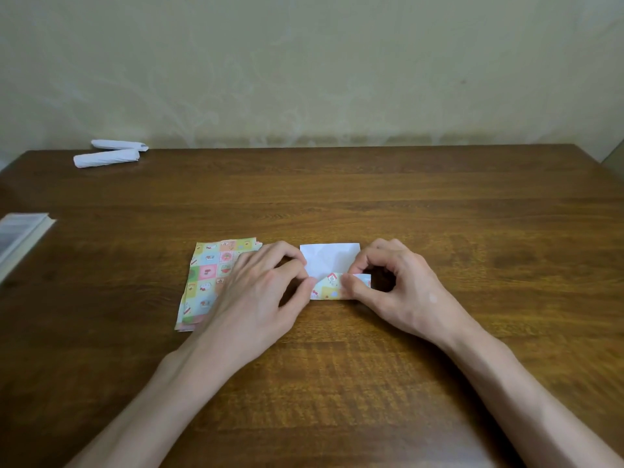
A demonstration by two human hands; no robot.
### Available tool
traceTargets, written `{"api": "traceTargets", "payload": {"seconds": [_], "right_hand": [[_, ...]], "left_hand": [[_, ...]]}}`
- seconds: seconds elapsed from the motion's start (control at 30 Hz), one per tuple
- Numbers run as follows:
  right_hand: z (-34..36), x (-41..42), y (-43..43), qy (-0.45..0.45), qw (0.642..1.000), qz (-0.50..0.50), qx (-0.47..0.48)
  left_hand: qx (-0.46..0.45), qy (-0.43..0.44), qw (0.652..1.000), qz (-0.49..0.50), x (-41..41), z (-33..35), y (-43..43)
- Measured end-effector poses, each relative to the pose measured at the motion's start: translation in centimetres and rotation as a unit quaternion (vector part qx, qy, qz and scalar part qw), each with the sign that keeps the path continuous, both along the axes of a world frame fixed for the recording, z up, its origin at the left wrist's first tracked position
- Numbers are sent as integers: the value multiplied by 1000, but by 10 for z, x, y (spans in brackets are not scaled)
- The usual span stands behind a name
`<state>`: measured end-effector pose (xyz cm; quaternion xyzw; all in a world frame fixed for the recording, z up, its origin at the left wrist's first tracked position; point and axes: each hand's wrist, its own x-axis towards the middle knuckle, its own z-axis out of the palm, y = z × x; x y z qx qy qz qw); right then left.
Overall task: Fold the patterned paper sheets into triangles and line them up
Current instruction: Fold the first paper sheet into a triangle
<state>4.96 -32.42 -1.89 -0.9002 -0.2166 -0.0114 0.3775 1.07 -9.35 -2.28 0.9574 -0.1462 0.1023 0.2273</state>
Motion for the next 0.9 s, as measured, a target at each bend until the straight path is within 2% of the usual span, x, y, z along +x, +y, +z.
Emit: {"api": "traceTargets", "payload": {"seconds": [0.47,0.9], "right_hand": [[-1,-1,10,5,999,-29,-42],[-2,0,13,1,998,-36,-47]], "left_hand": [[34,-5,999,4,0,3,-3],[21,17,999,18,-1,4,-3]]}}
